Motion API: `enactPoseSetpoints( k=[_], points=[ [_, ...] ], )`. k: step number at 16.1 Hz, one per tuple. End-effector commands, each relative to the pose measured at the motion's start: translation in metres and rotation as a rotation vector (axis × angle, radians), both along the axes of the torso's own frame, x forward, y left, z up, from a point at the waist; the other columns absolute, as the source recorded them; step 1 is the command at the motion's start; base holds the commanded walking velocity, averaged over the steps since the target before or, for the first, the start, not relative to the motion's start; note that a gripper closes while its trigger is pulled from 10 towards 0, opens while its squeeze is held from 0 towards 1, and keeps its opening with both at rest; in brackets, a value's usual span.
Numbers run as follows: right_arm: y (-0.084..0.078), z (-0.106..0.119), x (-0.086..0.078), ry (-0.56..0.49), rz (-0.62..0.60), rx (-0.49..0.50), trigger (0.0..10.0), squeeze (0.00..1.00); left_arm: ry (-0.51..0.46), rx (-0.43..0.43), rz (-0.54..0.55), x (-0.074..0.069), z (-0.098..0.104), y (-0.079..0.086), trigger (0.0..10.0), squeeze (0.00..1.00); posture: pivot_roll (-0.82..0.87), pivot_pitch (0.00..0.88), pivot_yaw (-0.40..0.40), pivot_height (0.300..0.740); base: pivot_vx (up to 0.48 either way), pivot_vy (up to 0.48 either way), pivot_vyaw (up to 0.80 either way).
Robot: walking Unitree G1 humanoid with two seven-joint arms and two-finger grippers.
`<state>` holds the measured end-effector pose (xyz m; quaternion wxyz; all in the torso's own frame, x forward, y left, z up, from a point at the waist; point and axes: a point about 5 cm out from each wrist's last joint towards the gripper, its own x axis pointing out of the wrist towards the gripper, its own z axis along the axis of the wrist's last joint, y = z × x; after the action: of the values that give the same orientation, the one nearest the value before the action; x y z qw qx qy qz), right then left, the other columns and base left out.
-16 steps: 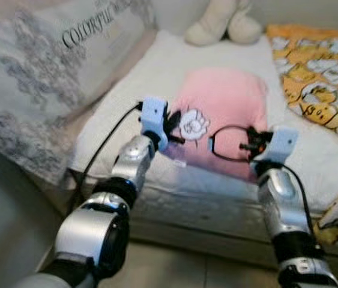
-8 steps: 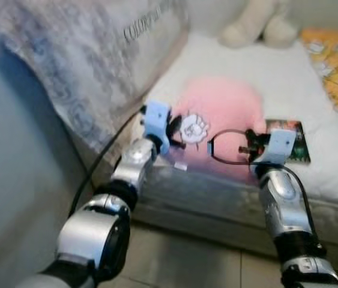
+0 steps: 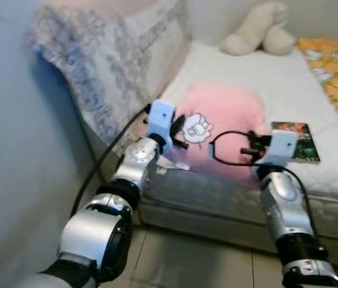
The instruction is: Clean up the room
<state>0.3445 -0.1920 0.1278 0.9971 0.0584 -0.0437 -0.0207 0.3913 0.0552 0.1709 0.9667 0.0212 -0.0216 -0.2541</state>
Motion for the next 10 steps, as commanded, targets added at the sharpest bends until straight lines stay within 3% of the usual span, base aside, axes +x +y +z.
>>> enactPoseSetpoints(
  k=[1,10],
  points=[
    [0.0035,0.0050,0.0005,-0.026,-0.008,0.000,10.0,0.00,-0.023,0.011,0.061,0.0056,0.0069,0.0157,10.0,0.00,0.05,0.000,0.059,0.740,0.480,0.000,0.00],
    [0.0055,0.0032,0.0016,-0.007,0.011,-0.027,10.0,0.00,0.006,0.019,0.132,0.0074,0.0033,0.0217,10.0,0.00,0.05,0.000,0.051,0.740,0.480,0.000,0.00]
  ],
)
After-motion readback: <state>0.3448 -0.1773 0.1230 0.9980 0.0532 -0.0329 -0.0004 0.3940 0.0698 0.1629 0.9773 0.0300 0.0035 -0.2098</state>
